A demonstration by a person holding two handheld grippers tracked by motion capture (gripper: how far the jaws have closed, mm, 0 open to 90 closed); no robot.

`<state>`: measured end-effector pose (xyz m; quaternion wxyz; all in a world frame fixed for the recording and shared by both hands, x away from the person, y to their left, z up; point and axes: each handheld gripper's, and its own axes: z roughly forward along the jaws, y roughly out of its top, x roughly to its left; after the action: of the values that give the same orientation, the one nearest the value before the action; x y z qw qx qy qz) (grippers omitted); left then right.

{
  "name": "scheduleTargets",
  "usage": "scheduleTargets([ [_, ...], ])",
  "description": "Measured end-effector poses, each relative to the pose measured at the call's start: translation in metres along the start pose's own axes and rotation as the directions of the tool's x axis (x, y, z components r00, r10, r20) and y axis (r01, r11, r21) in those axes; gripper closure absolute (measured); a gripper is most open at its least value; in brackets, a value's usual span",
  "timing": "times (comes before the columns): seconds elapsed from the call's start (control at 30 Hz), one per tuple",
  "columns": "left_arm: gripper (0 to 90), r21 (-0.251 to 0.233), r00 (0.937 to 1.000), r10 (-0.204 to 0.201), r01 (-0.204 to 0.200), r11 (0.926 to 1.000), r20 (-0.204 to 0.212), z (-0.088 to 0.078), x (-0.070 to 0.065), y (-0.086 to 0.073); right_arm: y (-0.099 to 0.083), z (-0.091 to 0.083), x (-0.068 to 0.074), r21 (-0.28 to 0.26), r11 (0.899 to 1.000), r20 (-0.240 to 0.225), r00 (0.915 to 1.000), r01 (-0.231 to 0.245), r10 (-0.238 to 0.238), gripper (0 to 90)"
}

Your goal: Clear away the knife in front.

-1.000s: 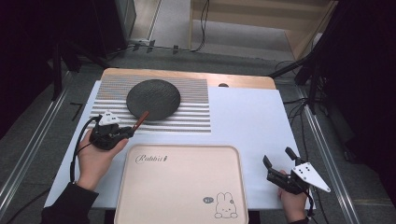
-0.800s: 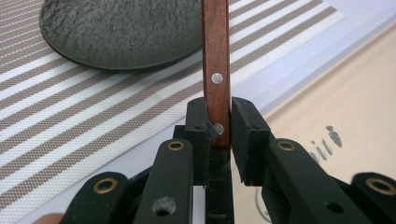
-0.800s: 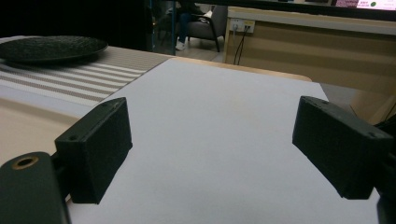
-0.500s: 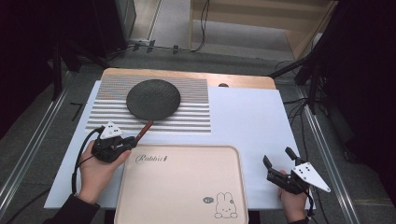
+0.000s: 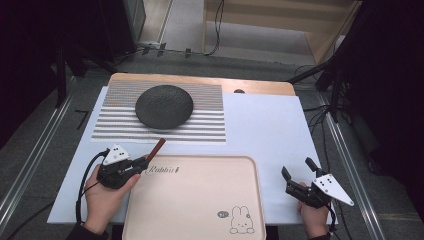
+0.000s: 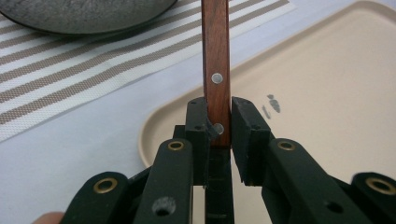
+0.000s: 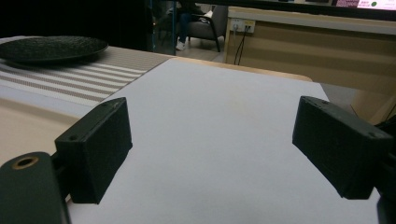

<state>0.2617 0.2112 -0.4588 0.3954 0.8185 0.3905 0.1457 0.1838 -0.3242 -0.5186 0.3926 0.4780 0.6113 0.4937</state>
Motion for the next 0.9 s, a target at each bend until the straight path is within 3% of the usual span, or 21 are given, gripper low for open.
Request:
scheduleTargets([
  [0.17, 76.9, -0.003, 0.9995, -0.022, 0.022, 0.9998, 0.024, -0.001, -0.01, -0.007, 0.0, 0.0, -0.001, -0.001, 1.0, -0.003, 1.0, 0.0, 0.0, 10.2],
  [0.37, 76.9, 0.012, 0.9989, -0.009, 0.008, 0.9999, 0.046, 0.004, -0.027, -0.012, 0.0, 0.0, -0.001, 0.001, 1.0, -0.005, 1.0, -0.005, 0.005, 10.2],
  [0.67, 76.9, 0.015, 0.9945, -0.042, 0.04, 0.9991, 0.096, 0.013, -0.039, -0.016, 0.0, 0.0, -0.001, 0.003, 1.0, -0.005, 1.0, -0.003, 0.003, 10.2],
  [0.83, 76.8, 0.038, 0.9932, -0.061, 0.058, 0.9976, 0.098, 0.02, -0.042, -0.021, 0.0, 0.0, -0.001, 0.003, 1.0, -0.006, 1.0, -0.005, 0.005, 10.2],
  [0.9, 76.8, 0.049, 0.9956, -0.057, 0.053, 0.9974, 0.074, 0.022, -0.043, -0.022, 0.0, 0.0, -0.001, 0.004, 1.0, -0.006, 1.0, -0.007, 0.007, 10.2],
])
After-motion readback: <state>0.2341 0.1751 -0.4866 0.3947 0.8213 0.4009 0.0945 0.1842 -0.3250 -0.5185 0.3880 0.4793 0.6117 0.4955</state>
